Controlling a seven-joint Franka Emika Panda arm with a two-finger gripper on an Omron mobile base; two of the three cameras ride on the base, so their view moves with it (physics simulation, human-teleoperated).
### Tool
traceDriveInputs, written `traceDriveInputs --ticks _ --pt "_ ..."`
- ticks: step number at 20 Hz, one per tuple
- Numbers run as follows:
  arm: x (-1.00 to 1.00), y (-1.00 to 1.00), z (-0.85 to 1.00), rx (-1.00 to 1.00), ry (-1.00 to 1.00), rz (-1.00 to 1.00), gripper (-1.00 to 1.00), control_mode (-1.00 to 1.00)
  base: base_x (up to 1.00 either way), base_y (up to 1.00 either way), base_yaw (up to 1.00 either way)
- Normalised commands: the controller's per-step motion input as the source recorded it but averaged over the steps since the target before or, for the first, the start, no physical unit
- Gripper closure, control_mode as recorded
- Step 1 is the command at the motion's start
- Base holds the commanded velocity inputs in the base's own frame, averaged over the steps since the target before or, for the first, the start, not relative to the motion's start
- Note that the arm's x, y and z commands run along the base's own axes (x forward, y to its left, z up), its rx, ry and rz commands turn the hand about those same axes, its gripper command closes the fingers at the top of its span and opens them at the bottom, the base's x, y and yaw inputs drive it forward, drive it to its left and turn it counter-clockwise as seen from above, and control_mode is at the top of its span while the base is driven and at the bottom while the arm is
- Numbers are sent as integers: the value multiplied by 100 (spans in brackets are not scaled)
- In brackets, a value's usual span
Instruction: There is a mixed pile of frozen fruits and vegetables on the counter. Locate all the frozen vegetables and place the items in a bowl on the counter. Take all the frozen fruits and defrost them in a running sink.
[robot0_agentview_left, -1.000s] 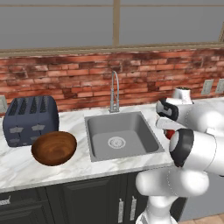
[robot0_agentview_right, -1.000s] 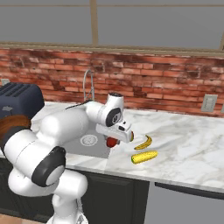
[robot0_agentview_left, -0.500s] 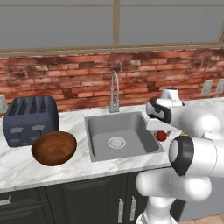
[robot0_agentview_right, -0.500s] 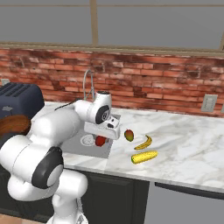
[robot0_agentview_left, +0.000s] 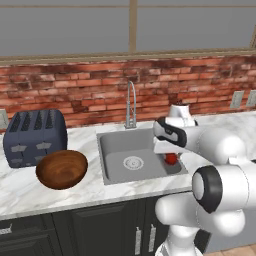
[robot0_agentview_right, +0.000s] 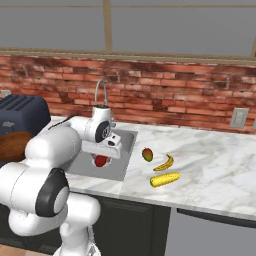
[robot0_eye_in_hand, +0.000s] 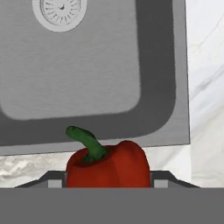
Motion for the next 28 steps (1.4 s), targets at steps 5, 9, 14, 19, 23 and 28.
traceDriveInputs --ticks 5,9,14,19,23,28 --pt "-2 58 -10 0 -3 5 100 -100 0 0 0" --pt "2 60 -8 0 0 4 100 -100 0 0 0" --pt "4 61 -5 0 0 3 100 -100 0 0 0" --pt "12 58 5 -3 -1 3 100 -100 0 0 0" --pt "14 57 12 -4 -2 3 100 -100 0 0 0" --pt "13 56 15 -4 -2 4 100 -100 0 0 0"
